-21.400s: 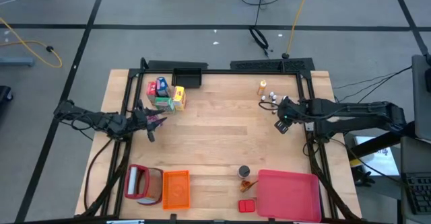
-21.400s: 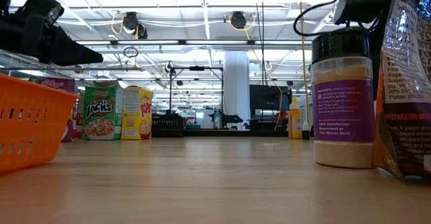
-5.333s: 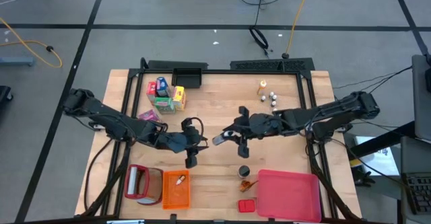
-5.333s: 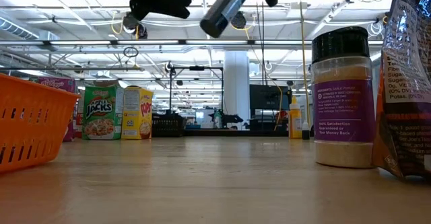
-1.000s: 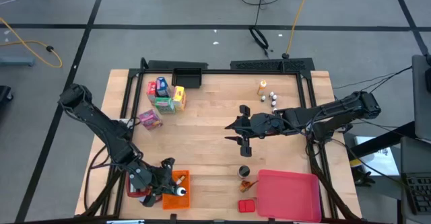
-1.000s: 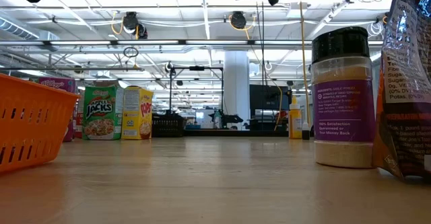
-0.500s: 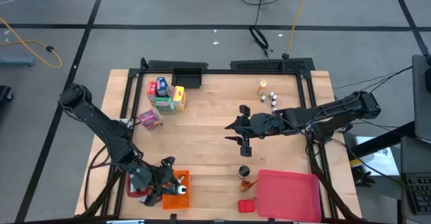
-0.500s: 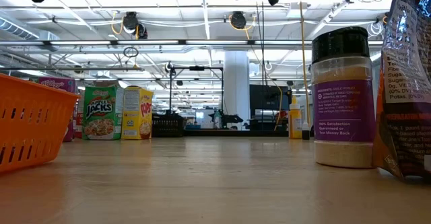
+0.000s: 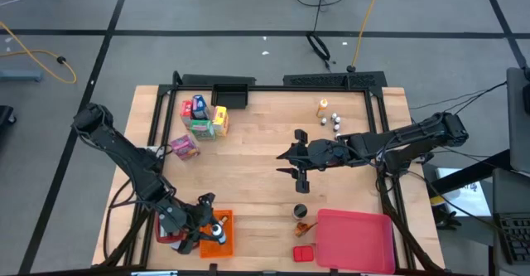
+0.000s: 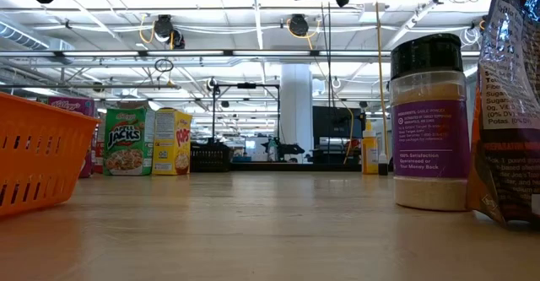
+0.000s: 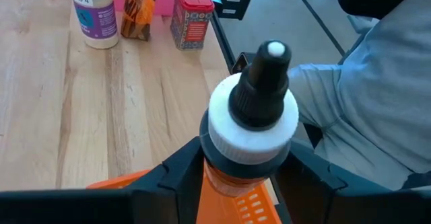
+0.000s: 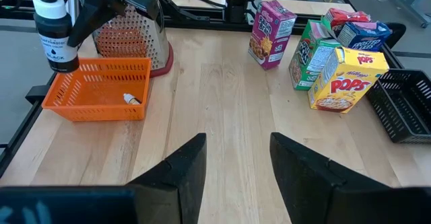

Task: Pick & Place Kitchen Items
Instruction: Put the big black food coloring bottle into the orange bin, then put the yellow cereal box into the red bin

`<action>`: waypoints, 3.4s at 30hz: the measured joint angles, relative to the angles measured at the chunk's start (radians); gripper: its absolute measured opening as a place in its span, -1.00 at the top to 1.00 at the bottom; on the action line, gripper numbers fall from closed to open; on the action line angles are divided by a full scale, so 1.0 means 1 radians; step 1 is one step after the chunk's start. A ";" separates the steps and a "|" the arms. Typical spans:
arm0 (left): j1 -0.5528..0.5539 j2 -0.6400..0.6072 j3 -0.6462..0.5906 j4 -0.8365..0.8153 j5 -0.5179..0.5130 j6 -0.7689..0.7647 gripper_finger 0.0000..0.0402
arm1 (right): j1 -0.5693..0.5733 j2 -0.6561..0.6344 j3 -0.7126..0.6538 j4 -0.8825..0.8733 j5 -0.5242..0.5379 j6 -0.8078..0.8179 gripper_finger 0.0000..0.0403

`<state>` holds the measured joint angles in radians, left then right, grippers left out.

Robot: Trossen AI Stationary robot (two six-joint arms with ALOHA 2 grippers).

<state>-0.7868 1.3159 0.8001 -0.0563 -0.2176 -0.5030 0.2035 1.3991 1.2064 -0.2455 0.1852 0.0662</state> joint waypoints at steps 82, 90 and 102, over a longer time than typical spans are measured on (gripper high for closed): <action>0.002 0.000 0.002 0.003 -0.013 -0.083 -0.22 | 0.000 0.000 0.000 0.000 -0.004 0.000 0.23; 0.035 -0.010 0.032 0.011 -0.055 -0.071 -0.07 | 0.000 0.000 -0.009 0.009 -0.003 0.000 0.23; 0.198 -0.010 0.147 -0.139 -0.128 0.019 0.07 | 0.000 0.000 -0.055 0.053 -0.003 -0.003 0.23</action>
<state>-0.5891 1.3060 0.9472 -0.1953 -0.3457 -0.4842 0.2039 1.3994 1.1511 -0.1925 0.1818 0.0628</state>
